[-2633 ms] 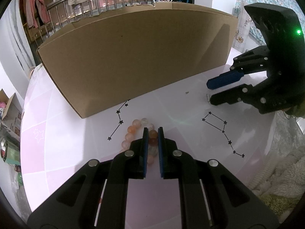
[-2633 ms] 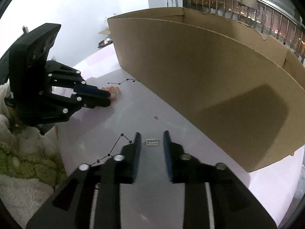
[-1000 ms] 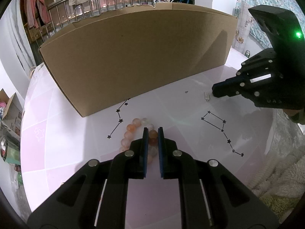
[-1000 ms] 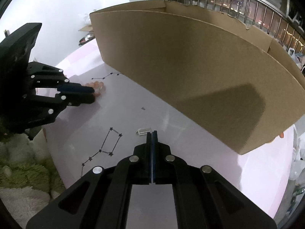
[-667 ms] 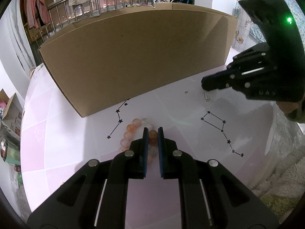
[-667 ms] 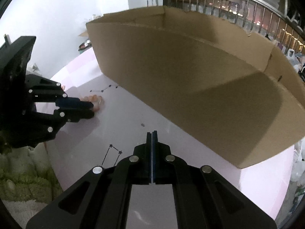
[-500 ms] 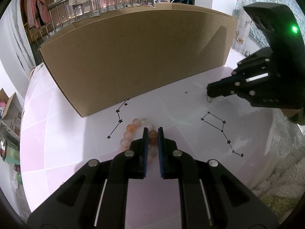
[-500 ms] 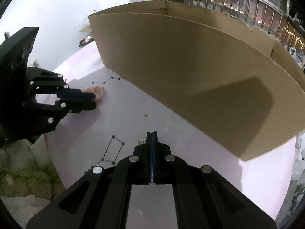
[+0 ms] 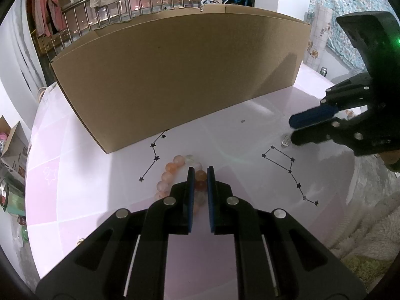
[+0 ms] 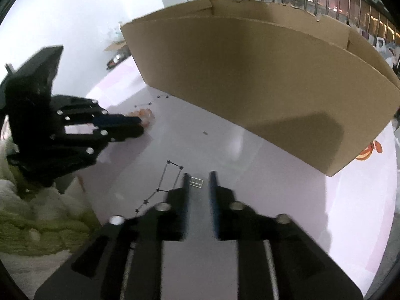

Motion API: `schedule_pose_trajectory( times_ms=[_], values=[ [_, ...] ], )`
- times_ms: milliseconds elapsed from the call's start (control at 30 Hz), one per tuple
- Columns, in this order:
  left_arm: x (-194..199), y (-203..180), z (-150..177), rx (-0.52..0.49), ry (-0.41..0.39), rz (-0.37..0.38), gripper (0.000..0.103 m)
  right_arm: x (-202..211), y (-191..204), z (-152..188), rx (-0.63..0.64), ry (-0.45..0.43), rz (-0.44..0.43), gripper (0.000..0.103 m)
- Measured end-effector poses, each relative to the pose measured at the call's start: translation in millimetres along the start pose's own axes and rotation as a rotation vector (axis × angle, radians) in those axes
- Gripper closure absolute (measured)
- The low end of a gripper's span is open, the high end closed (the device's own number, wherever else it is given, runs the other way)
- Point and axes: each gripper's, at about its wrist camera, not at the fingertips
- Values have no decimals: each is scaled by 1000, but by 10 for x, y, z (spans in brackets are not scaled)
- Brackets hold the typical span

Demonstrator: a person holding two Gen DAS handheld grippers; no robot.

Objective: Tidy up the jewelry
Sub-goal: 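Lift the silver charm with the right gripper while the left gripper holds the bracelet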

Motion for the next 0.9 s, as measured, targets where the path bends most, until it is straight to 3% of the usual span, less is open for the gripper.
schedule_pose_trajectory(
  times_ms=[200, 300, 367, 900],
  values=[
    [-1, 5, 1, -1, 0, 1, 94, -115, 108, -18, 44, 17, 34, 71],
    [-4, 5, 5, -1, 1, 0, 94, -143, 223, -28, 133, 20, 97, 77],
    [-5, 3, 6, -1, 1, 1, 94, -159, 248, -50, 146, 28, 73, 89],
    [-10, 4, 7, 2, 0, 0, 94, -129, 211, -49, 121, 30, 42, 90]
  ],
)
Point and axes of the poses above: each gripper's, at about its wrist camera, not at the fingertips, and x roughly against the way its jaws point, y to its left, z to its underside, and after that the axes turned 12 degrees about x, right-handed
